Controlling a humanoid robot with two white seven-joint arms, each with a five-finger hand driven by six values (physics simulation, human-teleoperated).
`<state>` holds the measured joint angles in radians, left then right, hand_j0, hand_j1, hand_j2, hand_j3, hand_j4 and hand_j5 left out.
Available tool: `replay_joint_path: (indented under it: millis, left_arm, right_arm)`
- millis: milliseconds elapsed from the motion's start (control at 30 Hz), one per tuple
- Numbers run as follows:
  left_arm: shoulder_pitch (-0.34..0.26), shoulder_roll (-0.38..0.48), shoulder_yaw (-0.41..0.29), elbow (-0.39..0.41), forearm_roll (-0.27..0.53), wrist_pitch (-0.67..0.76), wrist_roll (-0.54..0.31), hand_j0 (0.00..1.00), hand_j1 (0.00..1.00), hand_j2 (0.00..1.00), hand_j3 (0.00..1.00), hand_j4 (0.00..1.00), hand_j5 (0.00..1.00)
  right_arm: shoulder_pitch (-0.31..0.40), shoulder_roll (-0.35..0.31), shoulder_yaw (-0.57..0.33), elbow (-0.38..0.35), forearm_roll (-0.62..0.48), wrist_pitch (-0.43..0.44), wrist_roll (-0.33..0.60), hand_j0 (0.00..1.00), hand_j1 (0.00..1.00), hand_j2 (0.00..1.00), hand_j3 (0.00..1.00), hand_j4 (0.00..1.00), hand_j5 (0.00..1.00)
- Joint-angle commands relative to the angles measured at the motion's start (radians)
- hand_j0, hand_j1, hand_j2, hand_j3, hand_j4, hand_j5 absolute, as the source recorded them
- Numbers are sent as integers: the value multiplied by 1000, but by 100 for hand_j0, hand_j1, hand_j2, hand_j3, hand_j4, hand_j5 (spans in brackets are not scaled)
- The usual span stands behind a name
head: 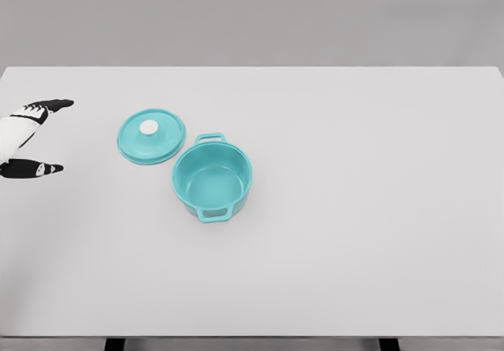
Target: Cover the pot with left arm
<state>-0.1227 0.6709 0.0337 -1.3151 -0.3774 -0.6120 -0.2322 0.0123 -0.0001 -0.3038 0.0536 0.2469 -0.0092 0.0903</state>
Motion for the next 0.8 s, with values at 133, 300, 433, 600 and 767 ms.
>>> replay_joint_path:
  millis: [133,300,433,600,767]
  left_arm:
    - [0,2,-1,-1,6,1,1,100,100,100,100,100,100]
    - [-8,1,-6,-4,8,1,1,100,100,100,100,100,100]
    - [-55,6,-6,-9,8,1,2,100,100,100,100,100,100]
    - [-178,3,-66,-24,-110,1,2,87,87,87,87,87,87]
    - [-264,3,-178,-21,-127,1,2,79,79,79,79,79,79]
  right_arm:
    - [0,0,0,0,0,0,0,100,100,100,100,100,100]
    - [0,0,0,0,0,0,0,100,100,100,100,100,100]
    - [0,0,0,0,0,0,0,100,100,100,100,100,100]
    - [0,0,0,2,0,0,0,100,100,100,100,100,100]
    - [0,0,0,2,0,0,0,100,100,100,100,100,100]
